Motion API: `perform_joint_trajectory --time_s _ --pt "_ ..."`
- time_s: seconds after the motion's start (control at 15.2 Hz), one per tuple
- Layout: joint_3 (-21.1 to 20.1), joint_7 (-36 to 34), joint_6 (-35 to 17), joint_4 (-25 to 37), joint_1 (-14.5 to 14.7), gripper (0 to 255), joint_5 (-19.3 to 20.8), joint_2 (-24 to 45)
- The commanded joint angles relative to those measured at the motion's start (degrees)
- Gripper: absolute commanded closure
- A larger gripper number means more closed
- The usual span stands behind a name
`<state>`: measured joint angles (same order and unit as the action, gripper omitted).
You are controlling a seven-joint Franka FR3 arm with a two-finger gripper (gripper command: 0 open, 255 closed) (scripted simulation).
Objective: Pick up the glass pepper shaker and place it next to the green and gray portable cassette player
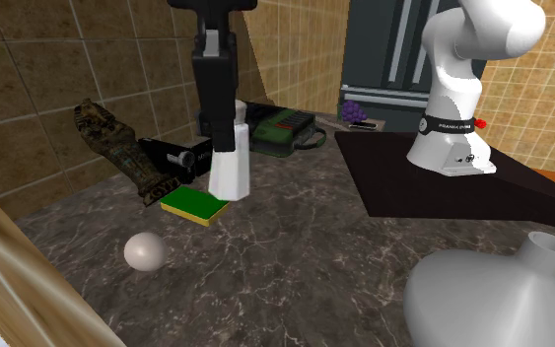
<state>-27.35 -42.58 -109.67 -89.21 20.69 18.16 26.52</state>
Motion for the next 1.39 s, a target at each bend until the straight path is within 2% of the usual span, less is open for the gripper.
perform_joint_trajectory --time_s 0.0,0.33,0.59,0.99,1.32 --pt "-0.5 1.3 -2.8 -7.2 -2.7 255 -1.6 -4.9" --pt "-0.6 6.7 -8.1 -21.4 -8.4 255 -6.2 -15.7" --pt "0.4 12.2 -11.2 -31.1 -11.6 255 -10.2 -23.9" --pt "4.0 21.5 -14.1 -43.5 -14.4 255 -15.4 -35.3" --pt "8.4 29.1 -15.1 -52.2 -15.7 255 -17.8 -43.8"
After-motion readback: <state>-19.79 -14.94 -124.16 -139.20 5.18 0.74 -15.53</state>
